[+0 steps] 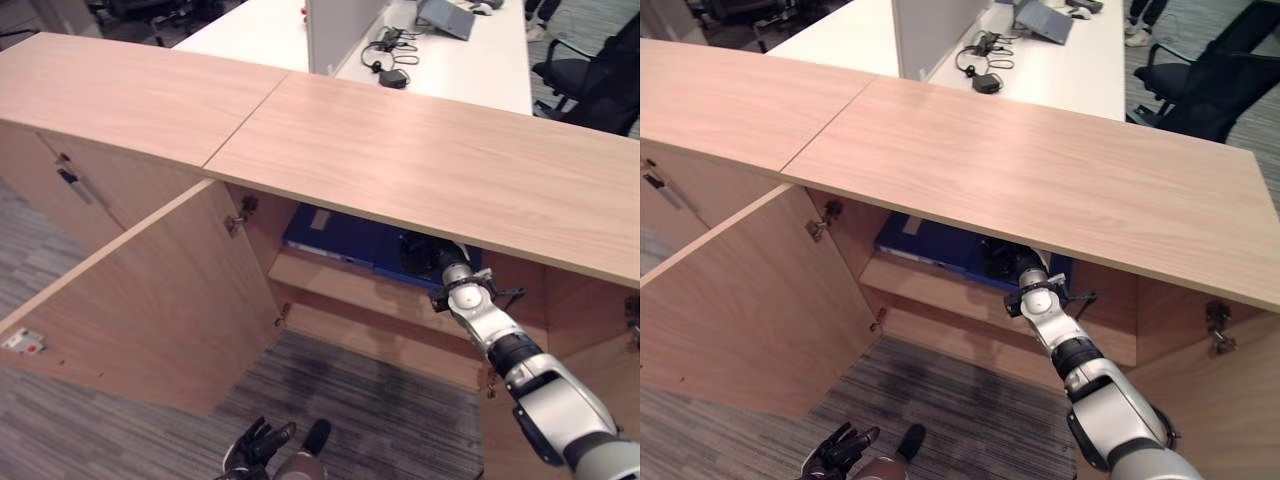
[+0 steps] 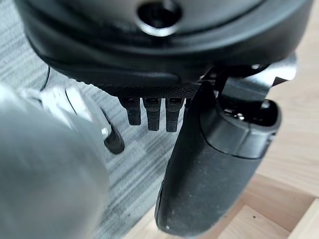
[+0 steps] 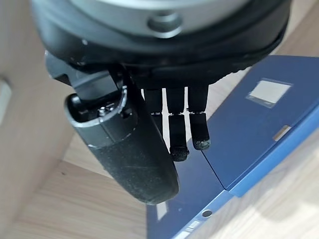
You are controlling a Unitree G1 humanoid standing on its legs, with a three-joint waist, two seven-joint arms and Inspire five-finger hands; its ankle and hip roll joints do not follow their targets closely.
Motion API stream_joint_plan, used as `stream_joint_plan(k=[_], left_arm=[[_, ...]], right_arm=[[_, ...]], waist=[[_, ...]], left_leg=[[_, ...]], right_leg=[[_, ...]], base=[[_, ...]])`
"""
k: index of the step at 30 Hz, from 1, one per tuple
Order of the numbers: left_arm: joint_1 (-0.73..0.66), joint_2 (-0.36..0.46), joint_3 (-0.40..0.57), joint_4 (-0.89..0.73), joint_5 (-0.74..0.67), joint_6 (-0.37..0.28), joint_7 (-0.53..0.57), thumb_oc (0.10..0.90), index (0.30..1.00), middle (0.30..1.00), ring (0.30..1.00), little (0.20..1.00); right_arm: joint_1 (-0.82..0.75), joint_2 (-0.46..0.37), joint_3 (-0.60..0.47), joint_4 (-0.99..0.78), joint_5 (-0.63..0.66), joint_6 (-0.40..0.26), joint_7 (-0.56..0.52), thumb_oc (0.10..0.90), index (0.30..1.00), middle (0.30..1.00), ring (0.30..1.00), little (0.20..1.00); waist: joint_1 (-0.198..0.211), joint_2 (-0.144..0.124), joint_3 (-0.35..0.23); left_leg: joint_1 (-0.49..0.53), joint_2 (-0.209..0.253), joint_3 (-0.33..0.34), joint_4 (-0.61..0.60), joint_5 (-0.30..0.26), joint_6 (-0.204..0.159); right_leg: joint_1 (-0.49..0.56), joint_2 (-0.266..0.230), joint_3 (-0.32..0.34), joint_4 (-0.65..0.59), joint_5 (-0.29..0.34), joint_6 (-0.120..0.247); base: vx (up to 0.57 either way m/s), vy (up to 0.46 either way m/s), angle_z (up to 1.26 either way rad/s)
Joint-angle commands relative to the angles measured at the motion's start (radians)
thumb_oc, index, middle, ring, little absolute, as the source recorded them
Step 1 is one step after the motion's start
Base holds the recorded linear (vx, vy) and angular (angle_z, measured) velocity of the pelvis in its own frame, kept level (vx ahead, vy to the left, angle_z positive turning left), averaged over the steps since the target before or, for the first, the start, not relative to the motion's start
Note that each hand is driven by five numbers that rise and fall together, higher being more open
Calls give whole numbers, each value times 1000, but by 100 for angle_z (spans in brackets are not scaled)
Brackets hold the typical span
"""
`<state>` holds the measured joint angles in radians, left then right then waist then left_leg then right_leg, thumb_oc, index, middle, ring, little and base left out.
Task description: Put the empty folder in the office cabinet
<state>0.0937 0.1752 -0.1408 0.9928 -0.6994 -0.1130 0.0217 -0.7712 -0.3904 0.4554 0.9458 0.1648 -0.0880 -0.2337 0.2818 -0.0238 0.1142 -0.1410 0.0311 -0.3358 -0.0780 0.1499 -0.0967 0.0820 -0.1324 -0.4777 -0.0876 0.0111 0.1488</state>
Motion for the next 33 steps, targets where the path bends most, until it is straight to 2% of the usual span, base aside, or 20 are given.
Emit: stream_joint_plan(k=[1,3,5,6,8,9,10,13,17,24,33], left_arm=[[-71,21,-54,17,32,-41,-44,800,900,900,900,900],[-70,30,-79,13,39,-42,-53,800,900,900,900,900],[-75,34,-84,13,41,-41,-56,800,900,900,900,900],[-76,41,-93,10,40,-42,-58,800,900,900,900,900],[-85,51,-107,-2,41,-44,-58,800,900,900,900,900],[67,130,-85,-51,64,-35,-168,800,900,900,900,900],[145,154,-56,-80,55,-27,-186,800,900,900,900,900],[194,179,-91,-120,110,-44,-219,800,900,900,900,900],[178,170,-120,-141,120,-48,-217,800,900,900,900,900],[156,164,-149,-144,122,-54,-209,800,900,900,900,900],[140,171,-193,-172,123,-61,-206,800,900,900,900,900]], right_arm=[[-103,-35,28,-6,-20,-59,-33,400,300,300,300,300],[-158,-41,21,59,-13,-49,-38,400,300,300,300,300],[-172,-41,14,85,-9,-47,-45,400,300,300,300,300],[-195,-49,6,119,-6,-42,-58,400,300,300,300,300],[-230,-66,-9,160,0,-34,-76,400,300,300,300,300],[-235,-163,-15,160,14,-45,-75,400,300,300,300,300],[-191,-214,-45,151,15,-55,-60,400,300,300,300,300],[-173,-224,-78,189,8,-67,-87,400,300,300,300,300],[-184,-250,-84,228,-4,-60,-113,400,300,300,300,300],[-182,-271,-99,280,1,-50,-129,400,300,300,300,300],[-202,-379,-122,347,37,-40,-139,400,300,300,300,300]], waist=[[14,-2,-3],[40,3,31],[48,8,45],[61,15,66],[74,34,99],[106,54,114],[121,71,123],[138,105,150],[144,120,178],[144,125,196],[137,154,215]], left_leg=[[42,8,-12,-9,-129,8],[11,0,-37,-9,-113,5],[0,-4,-46,-9,-107,5],[-10,0,-51,-5,-123,1],[-38,-4,-64,-1,-114,2],[-53,-15,-77,2,-106,4],[-57,-17,-87,4,-101,3],[-72,-24,-97,5,-91,5],[-91,-25,-92,5,-88,9],[-105,-27,-89,5,-90,11],[-133,-38,-90,1,-86,10]], right_leg=[[-17,-27,-27,102,-95,-13],[-40,-27,-48,117,-101,-13],[-51,-29,-54,127,-104,-14],[-60,-23,-54,144,-133,-13],[-92,-32,-65,178,-144,-15],[-94,-40,-85,180,-143,-13],[-100,-43,-95,193,-146,-9],[-125,-51,-95,215,-149,-4],[-151,-53,-77,222,-151,-4],[-177,-51,-67,231,-154,-5],[-220,-58,-65,250,-157,-2]], base=[[-31,1,16],[-91,2,17],[-40,-26,35],[-13,-45,35],[-55,0,15],[-67,15,9],[-64,18,14],[-48,35,44],[-11,11,10],[-1,-8,-5],[2,-11,-2]])
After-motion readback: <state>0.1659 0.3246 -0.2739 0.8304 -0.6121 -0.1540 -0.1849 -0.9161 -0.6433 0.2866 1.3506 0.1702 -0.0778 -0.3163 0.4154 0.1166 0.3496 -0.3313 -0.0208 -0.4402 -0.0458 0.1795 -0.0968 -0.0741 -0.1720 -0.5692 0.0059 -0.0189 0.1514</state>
